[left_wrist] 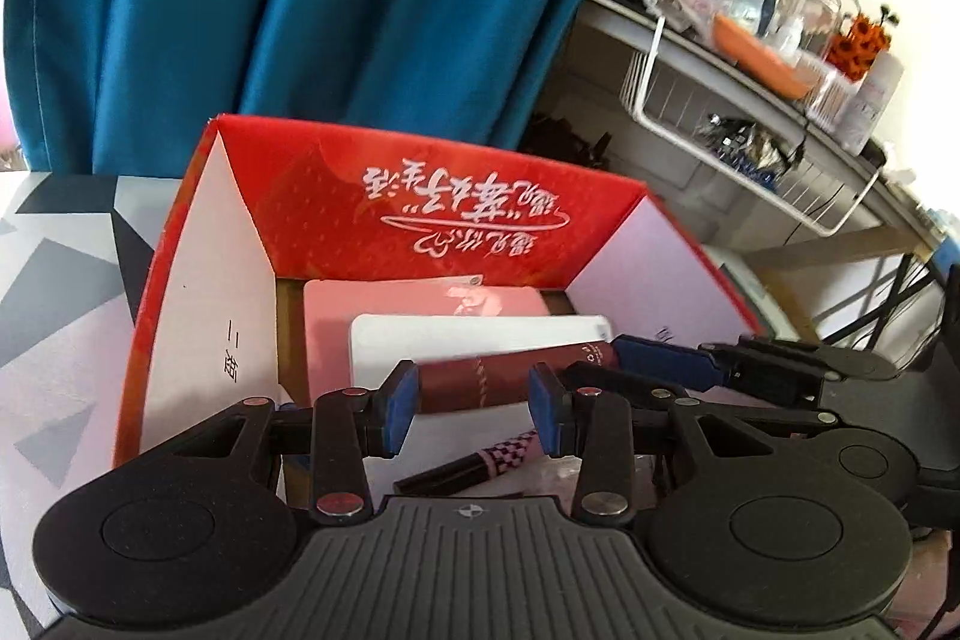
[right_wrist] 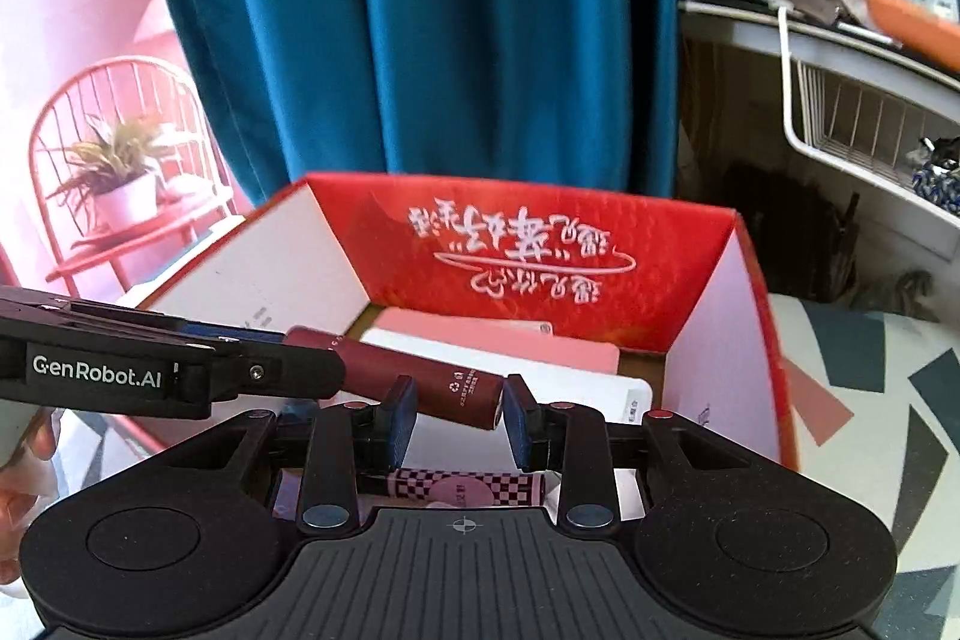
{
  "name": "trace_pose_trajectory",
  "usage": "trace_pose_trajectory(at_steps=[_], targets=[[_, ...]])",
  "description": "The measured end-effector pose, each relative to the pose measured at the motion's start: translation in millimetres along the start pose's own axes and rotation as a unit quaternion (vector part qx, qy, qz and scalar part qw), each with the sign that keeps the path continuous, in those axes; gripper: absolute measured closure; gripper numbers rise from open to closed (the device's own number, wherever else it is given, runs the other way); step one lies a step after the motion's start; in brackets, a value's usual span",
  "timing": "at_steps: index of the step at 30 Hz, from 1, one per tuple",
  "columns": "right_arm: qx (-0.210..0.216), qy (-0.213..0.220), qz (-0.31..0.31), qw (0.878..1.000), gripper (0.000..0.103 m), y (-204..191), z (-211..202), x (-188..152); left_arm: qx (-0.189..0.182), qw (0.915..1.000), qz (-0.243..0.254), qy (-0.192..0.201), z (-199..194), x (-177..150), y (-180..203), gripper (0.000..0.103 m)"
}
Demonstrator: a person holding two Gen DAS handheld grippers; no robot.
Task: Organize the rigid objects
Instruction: 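Open the right tool to release the lipstick into the box, then move both tools out to the red-capped white marker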
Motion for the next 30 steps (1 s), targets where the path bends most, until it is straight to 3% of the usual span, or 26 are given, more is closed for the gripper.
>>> trace_pose_trajectory(at_steps=[6, 8, 10, 17, 19, 30], targets=[[-0.008, -0.002, 0.003, 1.0, 0.075, 0.9, 2.9, -4.6, 0.029, 0.9993, 0.024, 0.006, 1.7, -2.8, 3.7, 0.059], [-0.02, 0.017, -0.006, 1.0, 0.072, 0.2, -6.6, -8.0, 0.044, 0.9983, 0.034, 0.018, -5.2, -4.6, 5.0, 0.05], [-0.035, 0.041, -0.015, 0.998, 0.063, 1.7, -16.3, -10.9, 0.049, 0.9974, 0.041, 0.032, -14.0, -6.7, 7.6, 0.041], [-0.065, 0.091, 0.012, 0.994, 0.013, 14.1, -45.1, -25.7, 0.068, 0.9944, 0.046, 0.066, -44.3, -15.0, 17.1, 0.005], [-0.068, 0.107, 0.016, 0.992, 0.0, 18.9, -53.6, -30.0, 0.067, 0.9942, 0.045, 0.071, -50.7, -17.7, 18.4, 0.003], [-0.079, 0.131, 0.026, 0.988, 0.0, 24.2, -81.3, -50.7, 0.094, 0.9933, 0.027, 0.061, -68.5, -35.5, 17.3, 0.0]])
Point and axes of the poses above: each gripper's, at about its wrist camera, not at the fingertips, and z roughly the way its jaws point, y to its right, x to its top, the point moved 5 cm from there along z, roughly the way its jaws point, and after that the axes turned 9 degrees about -y, right-handed, at the moved point
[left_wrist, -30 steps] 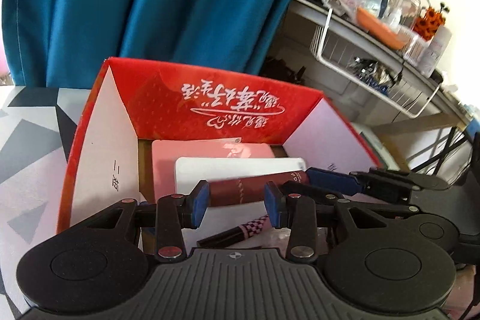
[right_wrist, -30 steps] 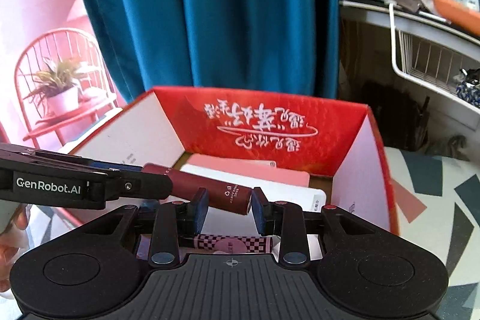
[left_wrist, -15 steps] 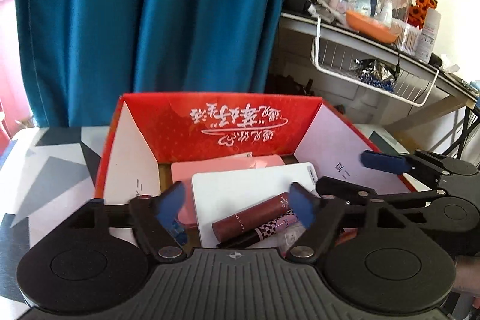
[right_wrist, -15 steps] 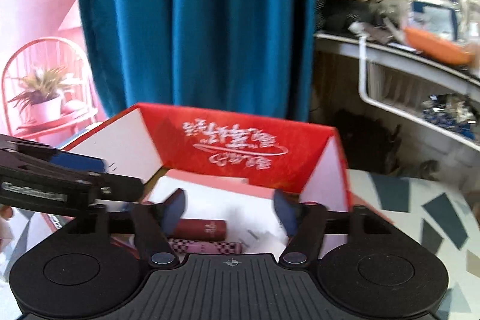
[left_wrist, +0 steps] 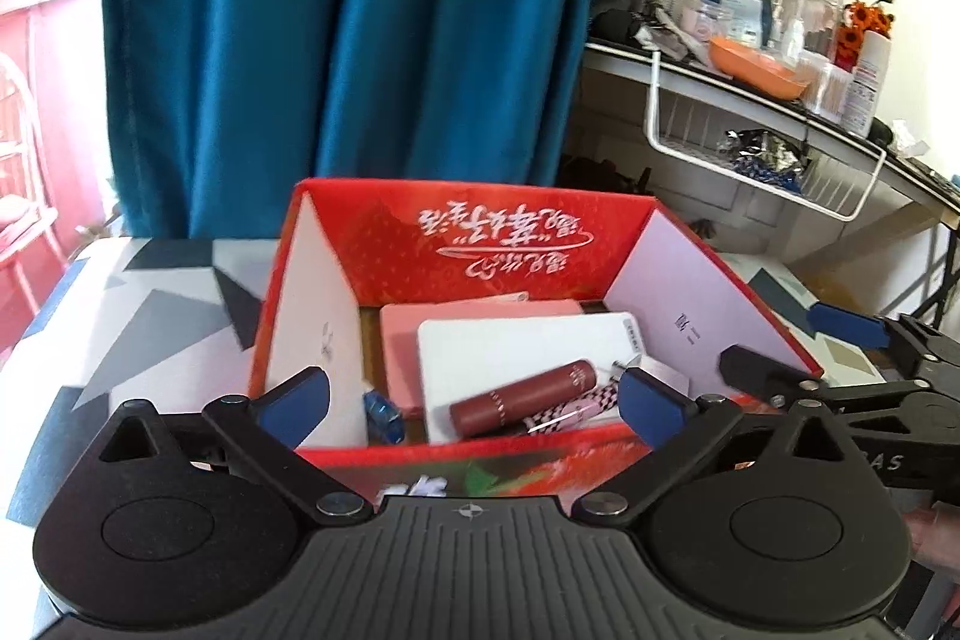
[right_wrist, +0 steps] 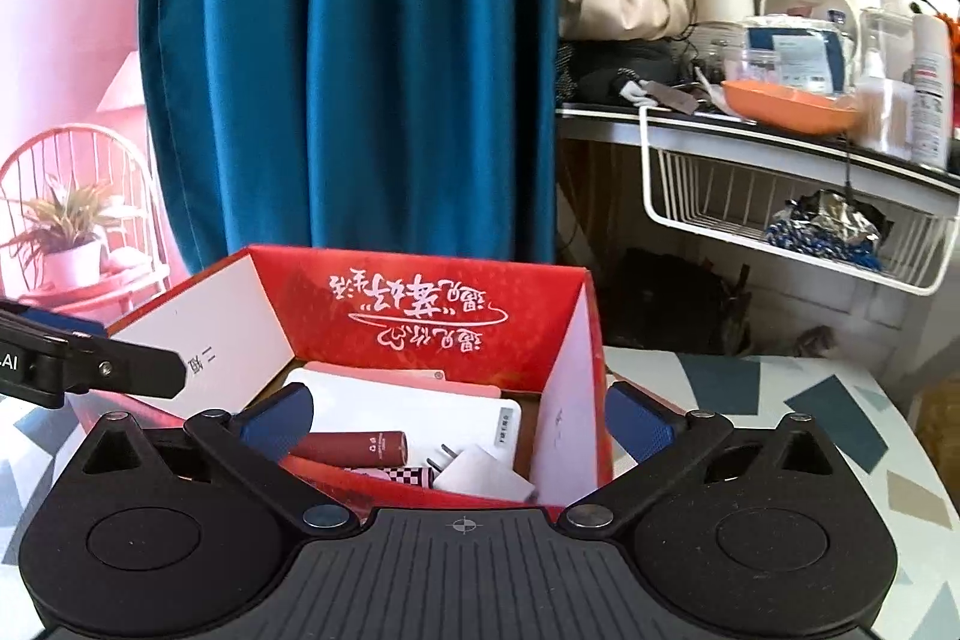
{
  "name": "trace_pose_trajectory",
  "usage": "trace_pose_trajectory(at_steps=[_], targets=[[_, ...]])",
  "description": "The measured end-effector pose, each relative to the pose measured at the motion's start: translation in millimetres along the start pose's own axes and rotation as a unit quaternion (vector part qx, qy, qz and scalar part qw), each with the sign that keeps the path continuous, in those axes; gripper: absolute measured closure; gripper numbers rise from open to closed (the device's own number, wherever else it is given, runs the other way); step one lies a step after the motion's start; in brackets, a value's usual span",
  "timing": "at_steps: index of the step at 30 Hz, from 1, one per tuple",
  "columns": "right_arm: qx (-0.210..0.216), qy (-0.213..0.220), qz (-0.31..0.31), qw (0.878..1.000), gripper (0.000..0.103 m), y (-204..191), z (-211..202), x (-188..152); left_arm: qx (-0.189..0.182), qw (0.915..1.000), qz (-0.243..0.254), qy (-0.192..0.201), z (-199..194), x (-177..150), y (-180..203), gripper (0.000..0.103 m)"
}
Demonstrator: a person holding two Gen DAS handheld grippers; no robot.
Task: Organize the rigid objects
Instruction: 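Move both tools out to the red-capped white marker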
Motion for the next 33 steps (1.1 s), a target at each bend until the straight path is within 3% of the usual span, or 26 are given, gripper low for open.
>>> trace_pose_trajectory(at_steps=[15, 18, 22, 28, 33], targets=[[-0.019, 0.049, 0.041, 0.998, 0.0, 24.9, -39.7, -35.1, 0.021, 0.9991, -0.024, 0.028, -26.1, -40.4, 5.2, 0.0], [-0.027, 0.037, 0.049, 0.998, 0.0, 32.1, -37.3, -49.5, 0.001, 0.999, -0.038, 0.023, -23.4, -51.5, 4.9, 0.0], [-0.03, 0.011, 0.064, 0.997, 0.0, 40.5, -30.1, -73.4, 0.022, 0.9992, -0.034, -0.006, -8.9, -64.0, 7.4, 0.0], [-0.036, -0.043, 0.073, 0.996, 0.002, 47.4, -7.8, -101.6, 0.011, 0.9984, -0.039, -0.039, 10.5, -77.5, 10.0, 0.0], [-0.031, -0.072, 0.09, 0.993, 0.017, 55.8, 6.2, -115.0, 0.009, 0.9981, -0.035, -0.051, 19.9, -80.8, 10.9, 0.001]])
Point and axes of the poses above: each gripper's, at about its wrist camera, not at the fingertips, and z roughly the way its jaws point, y to its right, x to its top, the point moved 5 cm from there along z, roughly the way its jaws point, and after that the axes turned 9 degrees about -y, right-handed, at the moved point
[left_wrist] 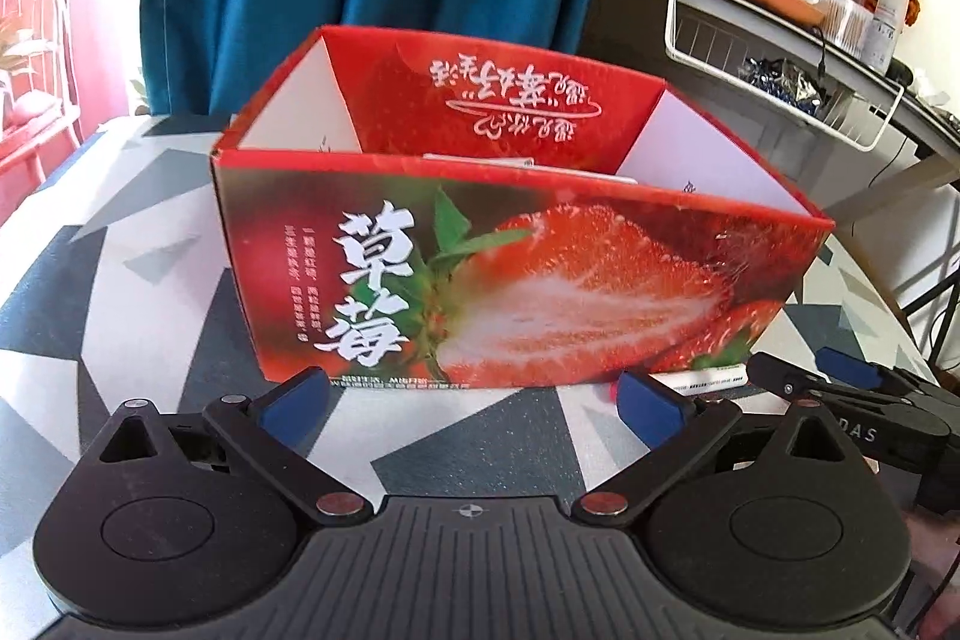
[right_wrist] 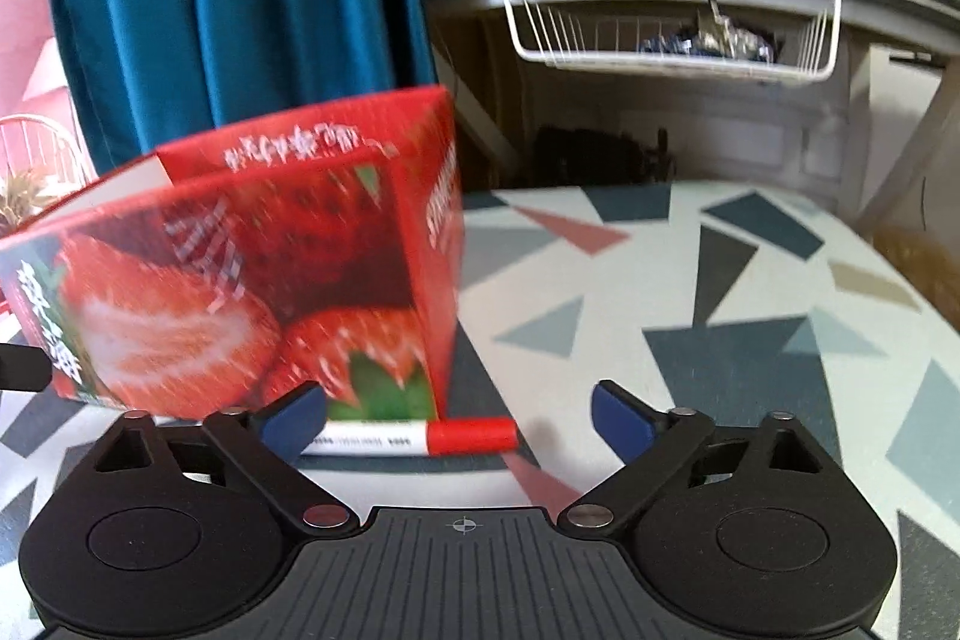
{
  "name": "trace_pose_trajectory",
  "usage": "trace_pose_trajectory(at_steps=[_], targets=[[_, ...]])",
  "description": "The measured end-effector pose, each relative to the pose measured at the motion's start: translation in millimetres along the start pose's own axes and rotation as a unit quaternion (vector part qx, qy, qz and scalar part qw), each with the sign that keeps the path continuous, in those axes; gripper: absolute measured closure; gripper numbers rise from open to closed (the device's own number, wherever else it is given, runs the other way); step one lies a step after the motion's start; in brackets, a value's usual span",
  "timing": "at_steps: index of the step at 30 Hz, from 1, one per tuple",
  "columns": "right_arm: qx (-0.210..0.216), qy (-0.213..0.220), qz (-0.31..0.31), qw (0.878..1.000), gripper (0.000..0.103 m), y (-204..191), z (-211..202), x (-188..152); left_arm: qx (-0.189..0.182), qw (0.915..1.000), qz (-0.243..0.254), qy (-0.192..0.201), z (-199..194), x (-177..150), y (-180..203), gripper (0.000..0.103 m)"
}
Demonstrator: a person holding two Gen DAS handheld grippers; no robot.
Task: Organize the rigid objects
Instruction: 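Move both tools out to the red-capped white marker, then close both tools on the red-capped white marker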
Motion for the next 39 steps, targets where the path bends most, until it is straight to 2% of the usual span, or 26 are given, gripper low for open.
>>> trace_pose_trajectory(at_steps=[3, 5, 9, 11, 14, 15, 23, 26, 30, 32, 39], targets=[[0.009, -0.007, 0.01, 1.0, 0.026, 2.1, 4.4, -0.8, -0.002, 1.0, -0.002, -0.009, 5.9, -2.2, -0.2, 0.006], [0.014, -0.009, 0.012, 1.0, 0.027, 2.5, 5.7, 0.9, -0.004, 0.9999, -0.003, -0.016, 10.3, -3.3, -0.7, 0.01], [0.027, -0.03, 0.016, 0.999, 0.029, 3.5, 14.1, 1.5, -0.006, 0.9997, -0.008, -0.024, 15.3, -4.4, -1.5, 0.01], [0.03, -0.042, 0.019, 0.998, 0.037, 4.2, 18.6, 0.5, -0.008, 0.9996, -0.01, -0.027, 16.3, -5.6, -2.3, 0.011], [0.033, -0.044, 0.019, 0.998, 0.04, 4.3, 20.4, 0.3, -0.012, 0.9993, -0.017, -0.032, 19.8, -6.5, -4.8, 0.013], [0.034, -0.046, 0.018, 0.998, 0.045, 3.6, 21.0, 0.1, -0.014, 0.9991, -0.02, -0.034, 20.8, -6.6, -5.5, 0.014], [0.059, -0.061, -0.018, 0.996, 0.062, -20.8, 21.3, -0.8, -0.046, 0.9974, -0.033, -0.045, 26.1, -12.5, -7.8, 0.029], [0.077, -0.07, -0.03, 0.994, 0.063, -36.2, 24.4, -2.5, -0.057, 0.9969, -0.03, -0.044, 29.3, -13.4, -6.6, 0.037], [0.084, -0.07, -0.07, 0.992, 0.064, -57.4, 27.1, -4.4, -0.063, 0.9968, -0.026, -0.04, 33.5, -12.3, -7.9, 0.04], [0.093, -0.07, -0.078, 0.99, 0.065, -63.3, 27.7, -5.2, -0.064, 0.9969, -0.026, -0.037, 35.3, -10.8, -8.9, 0.047], [0.094, -0.061, -0.09, 0.99, 0.065, -68.0, 26.5, -8.0, -0.066, 0.997, -0.021, -0.035, 45.9, -5.8, -7.3, 0.048]])
Point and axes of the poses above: each gripper's, at about its wrist camera, not at the fingertips, and z roughly the way its jaws point, y to its right, x to its top, the point moved 5 cm from there along z, roughly the way its jaws point, and after that the axes turned 9 degrees about -y, right-handed, at the moved point
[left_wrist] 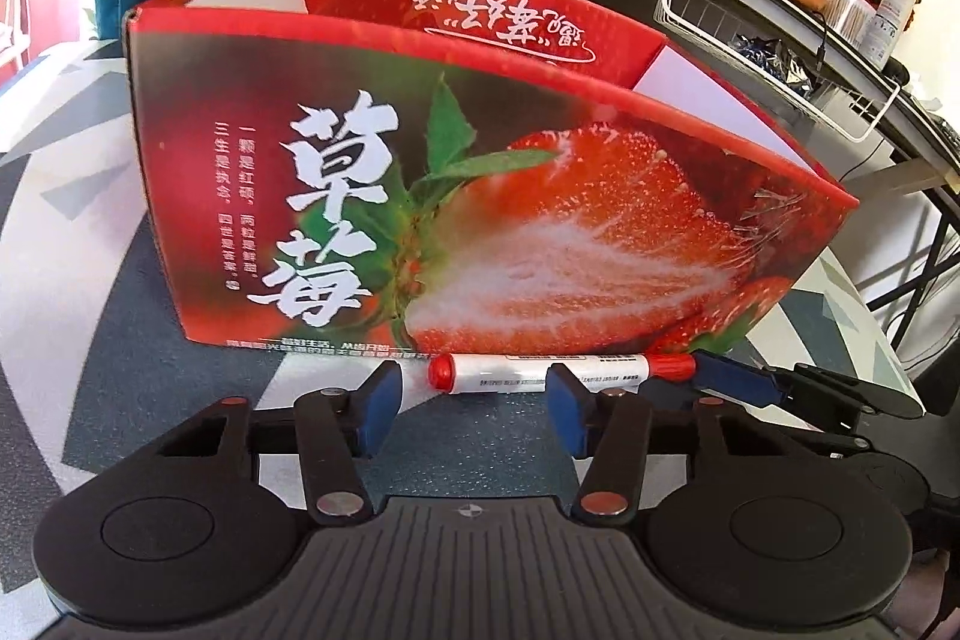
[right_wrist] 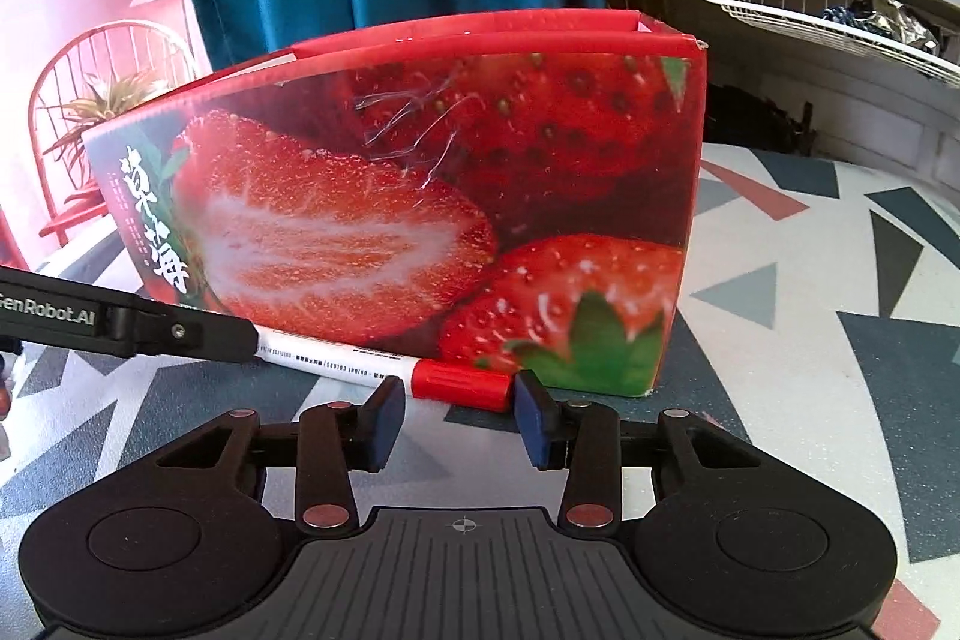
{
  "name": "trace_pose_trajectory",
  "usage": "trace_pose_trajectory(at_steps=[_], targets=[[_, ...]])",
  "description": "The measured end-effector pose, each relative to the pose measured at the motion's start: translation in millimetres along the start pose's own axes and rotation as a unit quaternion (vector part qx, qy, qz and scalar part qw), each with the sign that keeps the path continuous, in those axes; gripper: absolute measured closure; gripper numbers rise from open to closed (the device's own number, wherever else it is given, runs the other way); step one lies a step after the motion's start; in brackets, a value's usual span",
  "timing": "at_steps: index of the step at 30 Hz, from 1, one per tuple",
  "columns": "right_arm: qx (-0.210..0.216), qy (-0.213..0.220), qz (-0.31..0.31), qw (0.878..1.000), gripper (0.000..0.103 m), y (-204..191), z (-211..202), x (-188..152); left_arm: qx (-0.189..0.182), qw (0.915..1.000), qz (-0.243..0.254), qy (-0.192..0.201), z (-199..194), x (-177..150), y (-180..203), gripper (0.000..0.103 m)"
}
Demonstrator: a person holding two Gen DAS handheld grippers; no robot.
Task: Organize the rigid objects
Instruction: 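Close both tools on the red-capped white marker, then lift the marker with both tools over the red box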
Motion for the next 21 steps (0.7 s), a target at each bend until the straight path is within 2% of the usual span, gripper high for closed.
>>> trace_pose_trajectory(at_steps=[7, 14, 21], targets=[[0.003, 0.003, -0.007, 1.0, 0.065, -1.9, 0.1, -4.6, -0.003, 1.0, 0.003, 0.003, 12.0, 4.4, 2.6, 0.048], [0.006, 0.003, -0.005, 1.0, 0.065, -1.4, 0.1, -4.9, 0.014, 0.9993, 0.034, 0.012, 17.8, 1.7, 11.2, 0.048], [0.005, 0.003, -0.008, 1.0, 0.065, -1.1, 0.7, -4.4, 0.02, 0.9993, 0.031, 0.01, 17.6, -2.3, 14.6, 0.053]])
Point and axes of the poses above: each gripper's, at about its wrist camera, not at the fingertips, and z roughly the way its jaws point, y to its right, x to its top, the point moved 5 cm from there along z, roughly the way its jaws point, and after that the axes turned 9 degrees about -y, right-handed, at the moved point
